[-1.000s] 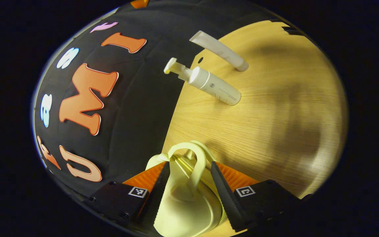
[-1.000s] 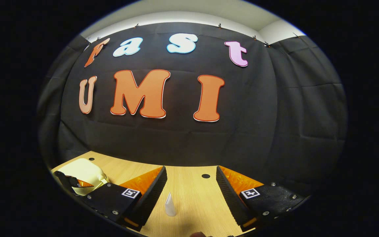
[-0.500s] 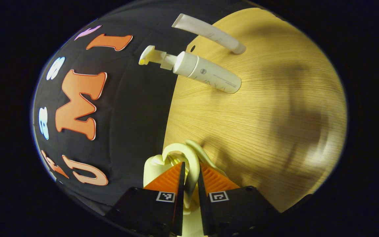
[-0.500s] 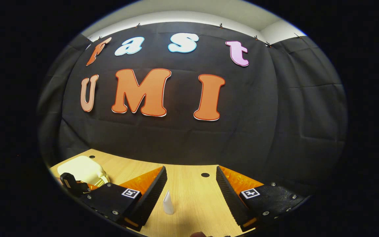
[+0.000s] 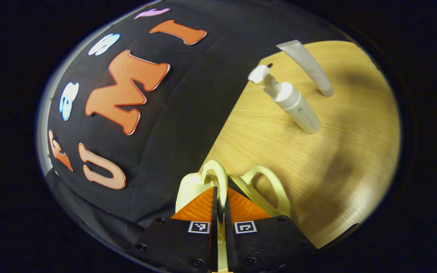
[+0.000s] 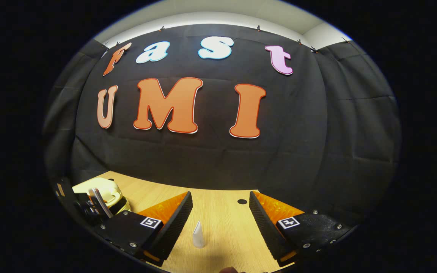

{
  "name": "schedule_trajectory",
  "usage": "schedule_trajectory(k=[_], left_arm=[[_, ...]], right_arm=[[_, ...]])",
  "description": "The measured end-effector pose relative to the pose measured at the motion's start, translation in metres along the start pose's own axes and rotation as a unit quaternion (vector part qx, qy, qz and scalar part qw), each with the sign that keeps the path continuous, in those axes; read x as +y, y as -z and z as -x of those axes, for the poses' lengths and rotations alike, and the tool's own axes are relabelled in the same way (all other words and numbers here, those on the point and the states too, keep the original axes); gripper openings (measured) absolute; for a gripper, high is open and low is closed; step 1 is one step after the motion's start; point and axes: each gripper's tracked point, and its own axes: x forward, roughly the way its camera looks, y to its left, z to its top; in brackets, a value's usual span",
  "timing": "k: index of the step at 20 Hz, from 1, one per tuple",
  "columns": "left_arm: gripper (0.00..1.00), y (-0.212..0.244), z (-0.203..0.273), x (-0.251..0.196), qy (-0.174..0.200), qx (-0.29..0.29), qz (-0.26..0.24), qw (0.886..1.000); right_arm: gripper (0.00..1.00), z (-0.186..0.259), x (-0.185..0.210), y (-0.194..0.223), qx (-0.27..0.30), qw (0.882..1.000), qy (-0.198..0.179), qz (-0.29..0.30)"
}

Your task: First open the suitcase, pack the skin care products into it, and then close the suitcase.

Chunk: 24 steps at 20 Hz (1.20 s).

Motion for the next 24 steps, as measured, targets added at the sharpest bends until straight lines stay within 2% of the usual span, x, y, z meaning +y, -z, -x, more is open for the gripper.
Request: schedule_trajectory(k=[8,13,19,24], left_arm=[[0.09,0.008,0.017,0.09,-0.045,-0.004,0.087,0.995],[0.09,0.031,0.021,0.151,-0.065,0.002,0.175,0.982],[0.1,0.079,0.024,0.214,-0.101,0.009,0.224,0.969],[0.12,0.145,0.018,0.261,-0.134,0.03,0.249,0.959]], right_arm=[[0.96,-0.001,0.016,-0.006,-0.004,1.0,-0.017,0.01],[0.96,-0.004,0.025,-0.01,-0.005,1.0,-0.022,0.019],[0.96,-0.006,0.036,-0.017,-0.007,0.999,-0.021,0.025],[0.96,-0.007,0.046,-0.02,-0.007,0.999,-0.016,0.035]])
